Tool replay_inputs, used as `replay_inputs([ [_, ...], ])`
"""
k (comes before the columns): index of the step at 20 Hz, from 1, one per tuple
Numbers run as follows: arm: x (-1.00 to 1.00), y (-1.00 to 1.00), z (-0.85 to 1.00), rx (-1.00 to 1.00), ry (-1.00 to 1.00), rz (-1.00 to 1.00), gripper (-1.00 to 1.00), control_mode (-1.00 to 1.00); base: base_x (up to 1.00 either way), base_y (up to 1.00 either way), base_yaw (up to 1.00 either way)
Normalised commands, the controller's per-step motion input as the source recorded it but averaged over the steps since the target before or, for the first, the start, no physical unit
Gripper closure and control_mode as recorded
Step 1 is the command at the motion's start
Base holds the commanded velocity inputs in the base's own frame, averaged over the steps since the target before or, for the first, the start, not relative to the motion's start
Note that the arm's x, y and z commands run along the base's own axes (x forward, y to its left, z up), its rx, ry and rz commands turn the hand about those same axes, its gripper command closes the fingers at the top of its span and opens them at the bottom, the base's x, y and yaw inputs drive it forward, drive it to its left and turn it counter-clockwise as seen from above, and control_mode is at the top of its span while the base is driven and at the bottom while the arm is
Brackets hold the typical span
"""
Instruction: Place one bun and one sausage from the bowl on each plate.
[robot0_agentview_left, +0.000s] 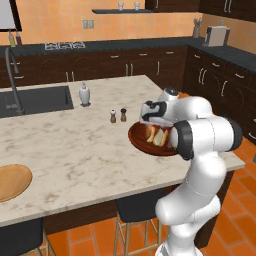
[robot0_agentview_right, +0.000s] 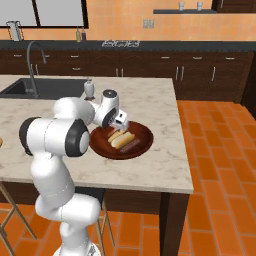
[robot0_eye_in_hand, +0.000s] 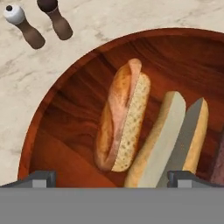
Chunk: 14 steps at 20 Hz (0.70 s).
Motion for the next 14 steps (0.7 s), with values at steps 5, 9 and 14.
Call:
replay_inputs([
  [5, 0.31, 0.00, -0.50, 0.02, 0.00, 0.01, -1.00, -1.00, 0.00, 0.00, 0.00],
  [9, 0.36, 0.00, -0.20, 0.00, 0.00, 0.02, -1.00, -1.00, 0.00, 0.00, 0.00],
  [14, 0.25, 0.00, -0.30, 0.00, 0.02, 0.00, -1.00, -1.00, 0.00, 0.00, 0.00],
])
